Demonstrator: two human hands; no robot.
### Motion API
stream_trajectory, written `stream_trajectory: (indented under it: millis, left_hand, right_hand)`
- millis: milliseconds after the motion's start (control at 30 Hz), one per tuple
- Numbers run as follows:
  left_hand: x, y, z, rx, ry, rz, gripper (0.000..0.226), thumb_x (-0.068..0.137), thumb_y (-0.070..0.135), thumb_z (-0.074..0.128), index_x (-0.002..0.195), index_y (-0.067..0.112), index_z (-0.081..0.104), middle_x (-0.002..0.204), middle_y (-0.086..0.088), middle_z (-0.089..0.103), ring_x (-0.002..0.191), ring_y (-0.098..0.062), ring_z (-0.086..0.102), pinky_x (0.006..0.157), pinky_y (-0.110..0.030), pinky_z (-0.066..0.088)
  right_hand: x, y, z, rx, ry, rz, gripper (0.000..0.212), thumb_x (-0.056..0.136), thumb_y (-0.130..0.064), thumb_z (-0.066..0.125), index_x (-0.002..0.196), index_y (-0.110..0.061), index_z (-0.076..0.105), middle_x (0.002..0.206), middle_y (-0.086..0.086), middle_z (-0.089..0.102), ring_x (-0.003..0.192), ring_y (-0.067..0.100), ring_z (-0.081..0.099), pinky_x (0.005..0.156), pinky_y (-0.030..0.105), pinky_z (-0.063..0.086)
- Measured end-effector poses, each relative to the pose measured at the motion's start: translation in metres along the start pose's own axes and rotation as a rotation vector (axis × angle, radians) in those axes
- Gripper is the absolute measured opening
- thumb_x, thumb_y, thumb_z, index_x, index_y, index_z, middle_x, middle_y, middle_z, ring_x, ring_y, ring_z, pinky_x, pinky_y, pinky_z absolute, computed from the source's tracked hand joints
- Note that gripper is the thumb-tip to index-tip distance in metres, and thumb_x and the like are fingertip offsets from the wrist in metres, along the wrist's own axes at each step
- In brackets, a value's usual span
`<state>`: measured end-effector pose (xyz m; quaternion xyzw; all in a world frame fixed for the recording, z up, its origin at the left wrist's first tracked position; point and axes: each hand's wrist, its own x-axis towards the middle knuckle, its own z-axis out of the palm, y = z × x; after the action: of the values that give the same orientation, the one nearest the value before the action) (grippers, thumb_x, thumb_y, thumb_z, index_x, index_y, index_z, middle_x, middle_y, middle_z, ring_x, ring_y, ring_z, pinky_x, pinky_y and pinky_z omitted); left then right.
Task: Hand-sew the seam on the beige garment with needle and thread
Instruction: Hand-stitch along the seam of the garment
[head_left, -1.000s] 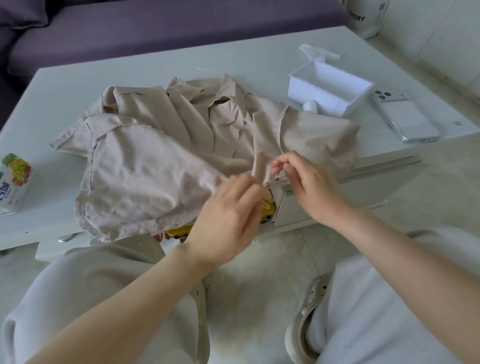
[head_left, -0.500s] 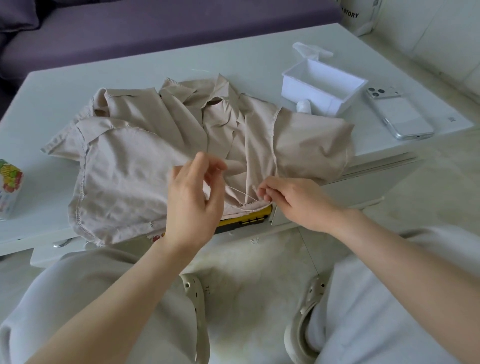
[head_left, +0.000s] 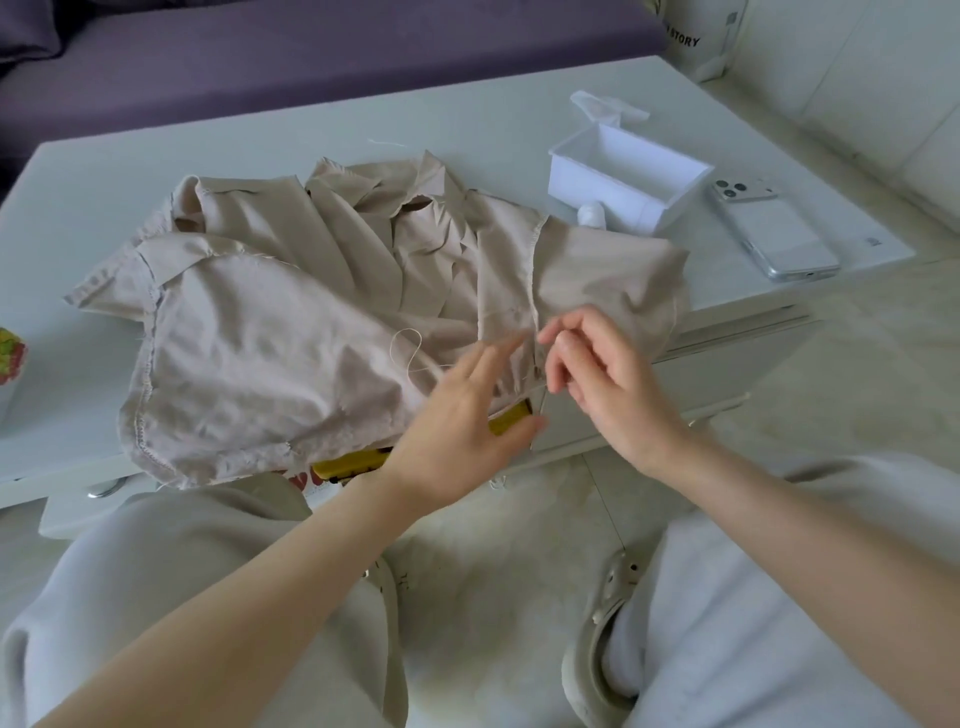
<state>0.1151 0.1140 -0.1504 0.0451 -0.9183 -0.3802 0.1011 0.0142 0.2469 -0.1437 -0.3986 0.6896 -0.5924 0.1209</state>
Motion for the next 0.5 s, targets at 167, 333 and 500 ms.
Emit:
stream_trajectory:
  millis: [167,333,500]
  left_hand:
    - [-0.003,0.027,0.017,-0.379,-0.414,-0.117,0.044,0.091,0.02,0.063,0.133,0.018,0.049,0.07,-0.001,0.059,0.065,-0.008,0.056,0.07,-0.018,0.045]
    - [-0.012,0.037,0.026,-0.239,-0.399,0.079,0.019,0.097,0.022,0.054,0.094,0.01,0.069,0.053,0.009,0.038,0.049,-0.005,0.034,0.051,-0.013,0.028]
    - [-0.016,0.025,0.024,-0.195,-0.481,-0.043,0.019,0.095,0.024,0.057,0.092,0.01,0.069,0.051,0.009,0.033,0.047,-0.006,0.03,0.047,-0.015,0.025]
  right_hand:
    - [0.011,-0.004,-0.024,0.441,0.227,0.297,0.023,0.102,-0.006,0.033,0.089,-0.015,0.051,0.064,-0.005,0.067,0.073,0.008,0.064,0.075,0.019,0.046]
    - [0.009,0.014,-0.048,0.446,0.386,0.45,0.024,0.102,-0.008,0.036,0.09,-0.015,0.056,0.06,-0.008,0.059,0.067,0.009,0.06,0.08,0.024,0.05]
    - [-0.002,0.016,-0.059,0.502,0.388,0.485,0.023,0.101,-0.009,0.04,0.098,-0.015,0.061,0.066,-0.002,0.044,0.052,0.004,0.04,0.065,0.019,0.052]
